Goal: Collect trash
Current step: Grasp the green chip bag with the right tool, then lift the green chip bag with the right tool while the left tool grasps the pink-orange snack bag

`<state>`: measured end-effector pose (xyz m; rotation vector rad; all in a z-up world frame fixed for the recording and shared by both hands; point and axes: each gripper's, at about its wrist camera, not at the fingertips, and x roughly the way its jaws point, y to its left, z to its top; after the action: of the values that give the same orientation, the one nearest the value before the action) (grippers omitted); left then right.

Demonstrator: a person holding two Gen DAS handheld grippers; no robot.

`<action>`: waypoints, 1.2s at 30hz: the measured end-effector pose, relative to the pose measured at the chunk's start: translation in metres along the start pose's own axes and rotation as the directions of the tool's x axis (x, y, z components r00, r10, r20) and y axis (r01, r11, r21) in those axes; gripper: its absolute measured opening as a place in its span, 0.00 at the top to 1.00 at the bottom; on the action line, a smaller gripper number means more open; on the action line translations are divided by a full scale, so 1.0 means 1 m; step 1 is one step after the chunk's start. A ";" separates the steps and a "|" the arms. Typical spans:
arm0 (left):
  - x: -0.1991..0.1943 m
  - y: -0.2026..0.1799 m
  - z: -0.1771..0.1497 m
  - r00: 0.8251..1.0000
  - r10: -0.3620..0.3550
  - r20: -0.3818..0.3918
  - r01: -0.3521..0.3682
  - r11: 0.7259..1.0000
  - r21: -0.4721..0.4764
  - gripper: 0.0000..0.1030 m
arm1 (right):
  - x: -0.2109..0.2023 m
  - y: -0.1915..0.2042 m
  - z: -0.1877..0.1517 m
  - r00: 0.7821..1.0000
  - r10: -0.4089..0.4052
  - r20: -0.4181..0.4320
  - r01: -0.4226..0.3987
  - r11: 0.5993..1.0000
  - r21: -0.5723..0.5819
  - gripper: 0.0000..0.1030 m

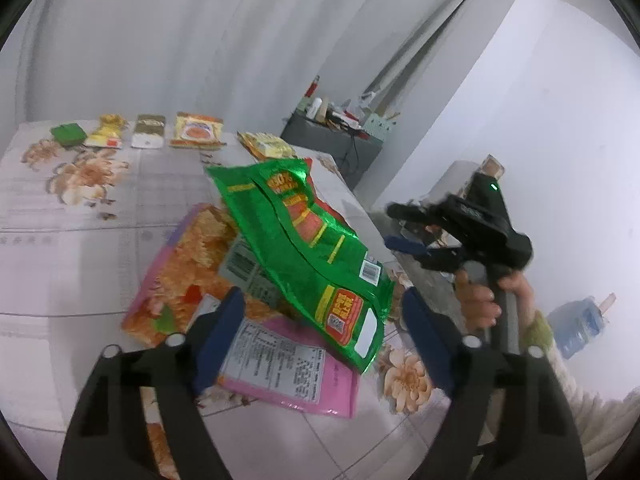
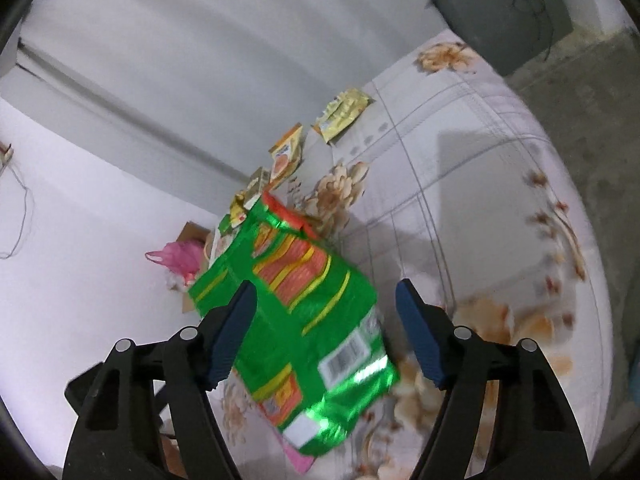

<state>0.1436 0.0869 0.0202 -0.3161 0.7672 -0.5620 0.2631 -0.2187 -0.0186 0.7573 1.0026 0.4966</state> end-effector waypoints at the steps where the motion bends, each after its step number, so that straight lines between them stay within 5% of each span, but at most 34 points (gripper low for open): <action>1: 0.006 0.000 0.001 1.000 0.005 -0.011 -0.005 1.000 -0.003 0.31 | 0.004 -0.001 0.005 1.000 0.010 -0.012 -0.010 1.000 0.007 0.34; 9: 0.052 0.000 0.003 0.993 0.057 -0.103 -0.058 0.998 -0.005 0.55 | 0.046 -0.004 0.021 0.984 0.054 -0.169 -0.055 0.998 -0.002 0.39; 16: 0.062 -0.007 0.000 0.990 0.052 -0.132 -0.050 0.999 0.021 0.63 | 0.022 -0.002 0.002 0.981 0.092 -0.171 -0.095 0.995 -0.008 0.65; 29: 0.059 -0.029 -0.012 0.988 0.011 -0.152 0.003 0.996 0.086 0.63 | -0.065 0.002 -0.092 0.988 0.124 -0.089 -0.123 0.992 0.015 0.66; 36: 0.055 -0.012 -0.010 0.988 0.065 -0.138 -0.060 0.997 0.042 0.63 | -0.059 -0.008 -0.072 0.994 0.106 0.001 -0.106 0.992 0.067 0.48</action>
<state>0.1642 0.0444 -0.0125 -0.2181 0.8975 -0.5429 0.1724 -0.2400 -0.0149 0.8730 0.9891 0.5579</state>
